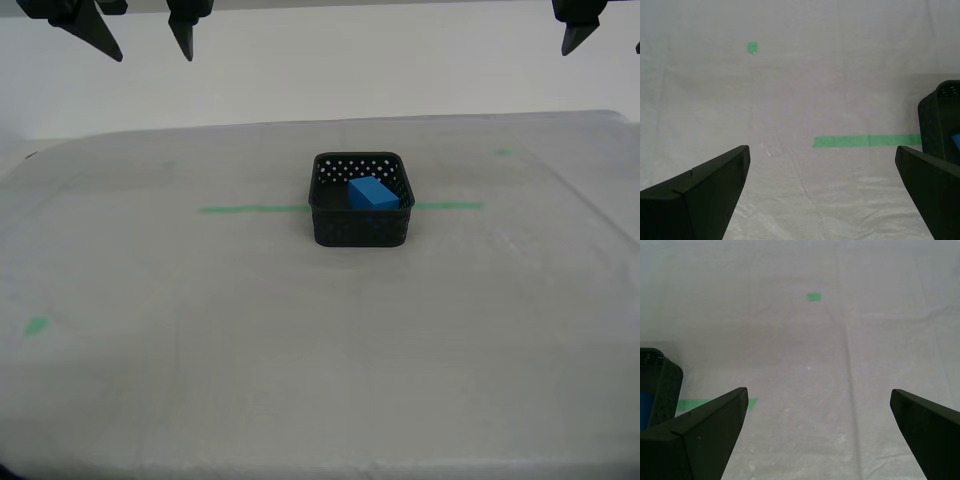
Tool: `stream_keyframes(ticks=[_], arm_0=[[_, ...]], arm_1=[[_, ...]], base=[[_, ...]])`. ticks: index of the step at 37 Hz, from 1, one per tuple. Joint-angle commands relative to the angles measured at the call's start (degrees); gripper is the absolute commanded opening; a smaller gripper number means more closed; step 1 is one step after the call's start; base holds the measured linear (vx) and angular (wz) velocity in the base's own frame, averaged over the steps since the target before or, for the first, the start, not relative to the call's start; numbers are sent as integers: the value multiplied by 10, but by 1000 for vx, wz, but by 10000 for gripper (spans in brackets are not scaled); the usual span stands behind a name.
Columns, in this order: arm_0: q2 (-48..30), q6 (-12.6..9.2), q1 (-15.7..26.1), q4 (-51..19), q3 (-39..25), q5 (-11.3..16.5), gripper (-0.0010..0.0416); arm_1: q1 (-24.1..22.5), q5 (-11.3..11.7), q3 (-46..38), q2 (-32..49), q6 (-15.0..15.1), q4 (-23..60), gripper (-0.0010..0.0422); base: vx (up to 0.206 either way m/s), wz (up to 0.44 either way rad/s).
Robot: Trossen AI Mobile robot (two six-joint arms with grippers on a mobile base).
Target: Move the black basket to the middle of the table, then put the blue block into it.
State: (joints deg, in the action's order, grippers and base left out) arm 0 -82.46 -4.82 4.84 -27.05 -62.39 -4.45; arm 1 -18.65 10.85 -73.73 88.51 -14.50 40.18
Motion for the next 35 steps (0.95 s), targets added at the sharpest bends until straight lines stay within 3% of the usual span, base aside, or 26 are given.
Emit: stream_keyframes(ticks=[1, 35], arm_0=[[0, 0, 0, 1, 0, -2, 399], [0, 0, 0, 1, 0, -2, 399]], arm_1=[[0, 2, -1, 0, 0, 0, 400], [0, 2, -1, 0, 0, 0, 400]], base=[[0, 0], [0, 0]])
